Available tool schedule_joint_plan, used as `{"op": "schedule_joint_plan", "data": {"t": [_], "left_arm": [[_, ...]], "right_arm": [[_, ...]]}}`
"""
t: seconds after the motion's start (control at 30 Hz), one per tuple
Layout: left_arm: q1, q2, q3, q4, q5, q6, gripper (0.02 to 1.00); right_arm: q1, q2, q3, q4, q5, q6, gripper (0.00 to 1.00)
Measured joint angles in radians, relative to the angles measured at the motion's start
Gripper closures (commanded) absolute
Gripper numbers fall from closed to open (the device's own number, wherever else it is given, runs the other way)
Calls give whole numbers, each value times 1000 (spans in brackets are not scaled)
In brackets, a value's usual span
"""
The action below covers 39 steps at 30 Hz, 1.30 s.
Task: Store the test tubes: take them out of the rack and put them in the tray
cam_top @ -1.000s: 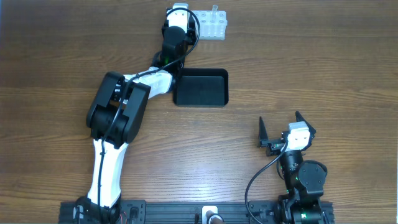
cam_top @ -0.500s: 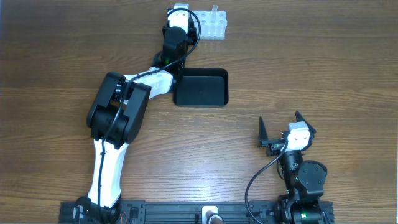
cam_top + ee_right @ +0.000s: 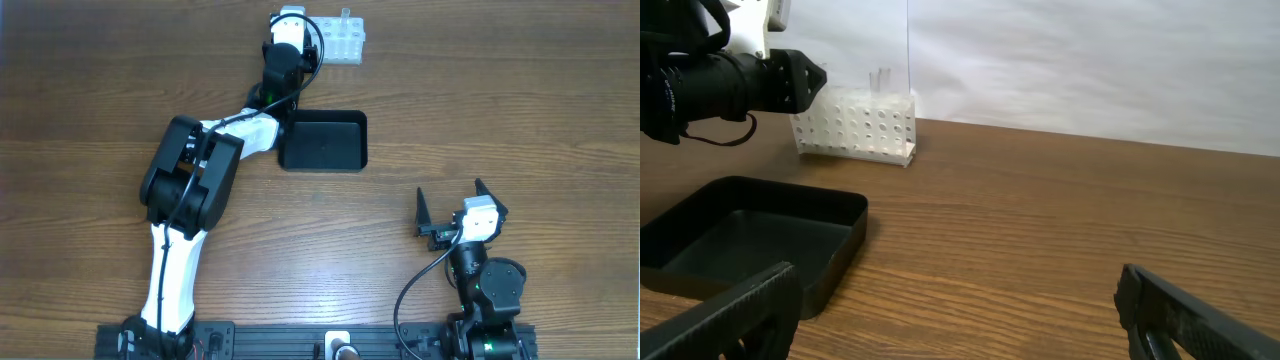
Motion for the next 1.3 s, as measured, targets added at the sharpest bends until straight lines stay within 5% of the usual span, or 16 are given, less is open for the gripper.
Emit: {"op": "schedule_joint_plan", "data": {"t": [1.3], "left_arm": [[-1,0,0,0,0,0,888]], "right_arm": [[0,0,0,0,0,0,7]]}}
